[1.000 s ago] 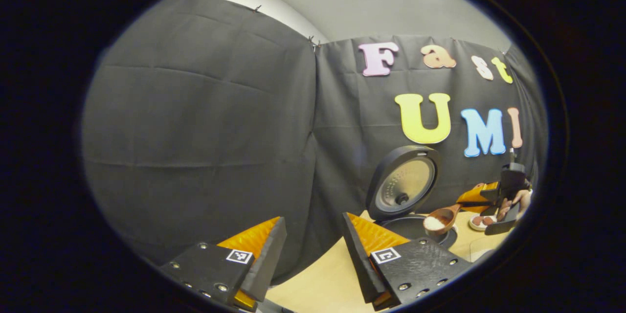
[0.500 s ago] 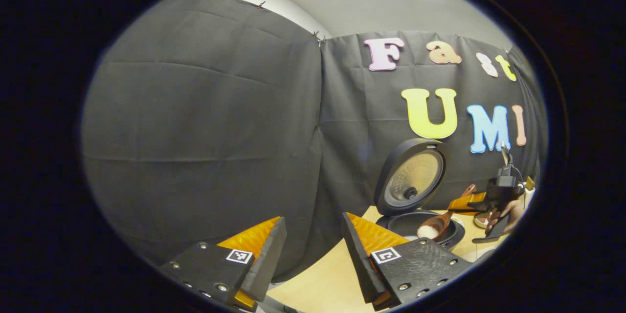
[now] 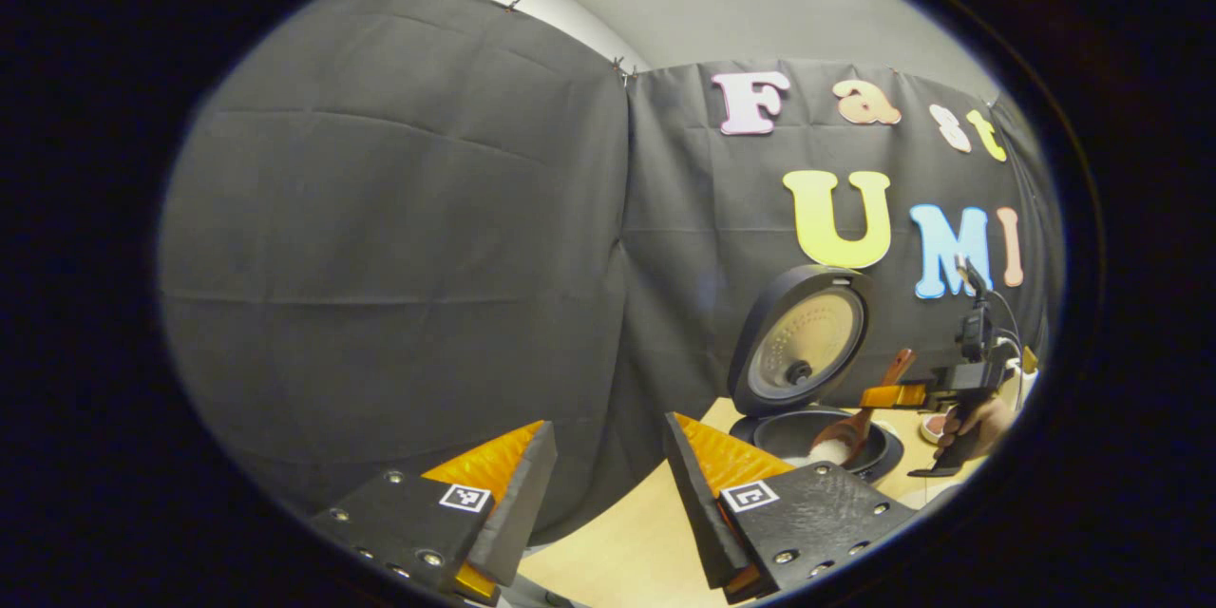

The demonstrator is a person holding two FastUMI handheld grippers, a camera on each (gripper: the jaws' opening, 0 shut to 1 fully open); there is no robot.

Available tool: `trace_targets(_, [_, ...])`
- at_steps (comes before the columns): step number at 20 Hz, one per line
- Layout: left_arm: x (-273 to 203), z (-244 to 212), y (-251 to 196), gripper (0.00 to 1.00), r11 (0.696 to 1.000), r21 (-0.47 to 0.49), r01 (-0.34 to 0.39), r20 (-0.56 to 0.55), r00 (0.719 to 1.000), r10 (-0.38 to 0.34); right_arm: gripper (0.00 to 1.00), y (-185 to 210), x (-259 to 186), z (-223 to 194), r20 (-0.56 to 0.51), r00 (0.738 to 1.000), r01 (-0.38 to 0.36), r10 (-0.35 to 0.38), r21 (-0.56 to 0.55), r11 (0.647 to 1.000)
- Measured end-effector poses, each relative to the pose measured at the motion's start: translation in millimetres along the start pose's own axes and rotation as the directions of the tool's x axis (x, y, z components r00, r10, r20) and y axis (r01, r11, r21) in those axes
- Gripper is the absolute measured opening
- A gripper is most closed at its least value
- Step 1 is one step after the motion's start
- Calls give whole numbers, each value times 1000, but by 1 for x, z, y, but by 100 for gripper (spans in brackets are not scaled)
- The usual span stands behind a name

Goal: Close the left gripper, press the button to open the rice cooker; take a wooden spoon from the chopstick holder with the right hand, scoop a spoonful of rice and pour it into the rice cooker, then put the wooden spoon back into the chopstick holder.

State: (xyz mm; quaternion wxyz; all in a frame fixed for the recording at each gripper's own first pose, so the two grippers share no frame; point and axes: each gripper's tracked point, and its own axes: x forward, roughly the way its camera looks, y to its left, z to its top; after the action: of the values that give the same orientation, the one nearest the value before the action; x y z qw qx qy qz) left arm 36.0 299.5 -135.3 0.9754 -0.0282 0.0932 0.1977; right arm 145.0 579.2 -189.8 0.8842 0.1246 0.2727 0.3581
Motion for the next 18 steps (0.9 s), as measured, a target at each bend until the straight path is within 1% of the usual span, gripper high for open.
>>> trace_targets(1, [1,-1,-1,72,1000,-1,2,-1,1000,-2,14,2,0,2,9,1000,2,-2,-52,999])
trace_targets(2, [2,-1,-1,74,1000,-2,3,0,1000,-3,14,4,0,3,19,1000,5,-3,-109,994])
trace_targets(3, [4,-1,-2,72,1000,-2,4,1,1000,-4,13,6,-2,5,31,1000,7,-1,-171,985])
trace_targets(5, [5,1,-3,73,1000,-4,8,3,1000,-8,13,16,-5,10,56,998,10,7,-307,952])
trace_targets(6, [5,1,-3,73,1000,-4,10,3,1000,-10,13,21,-6,12,70,997,13,14,-382,924])
trace_targets(7, [6,1,-6,73,1000,-5,12,3,1000,-12,13,26,-7,14,85,996,18,24,-458,889])
trace_targets(10, [8,1,-9,73,1000,-9,20,5,1000,-20,13,40,-13,19,125,991,42,56,-663,748])
trace_targets(11, [9,2,-9,73,1000,-9,21,7,1000,-21,13,44,-16,21,135,989,51,65,-710,703])
trace_targets(12, [10,4,-10,73,1000,-9,23,9,1000,-23,13,48,-16,16,142,987,59,71,-744,665])
trace_targets(13, [10,4,-11,73,1000,-8,25,11,1000,-25,13,50,-16,14,149,986,67,77,-769,636])
trace_targets(14, [10,4,-11,73,1000,-7,26,12,1000,-26,13,49,-16,13,154,985,72,81,-784,616])
trace_targets(15, [10,6,-12,73,1000,-7,27,14,1000,-26,13,48,-16,12,152,985,70,83,-788,612])
trace_targets(16, [10,7,-12,73,1000,-9,28,15,1000,-28,13,46,-16,10,142,986,58,84,-777,627])
trace_targets(17, [9,9,-11,73,999,-11,30,16,999,-30,14,45,-14,11,129,988,43,83,-751,659])
trace_targets(18, [9,10,-12,71,999,-12,32,18,999,-32,14,42,-13,15,120,990,30,79,-711,703])
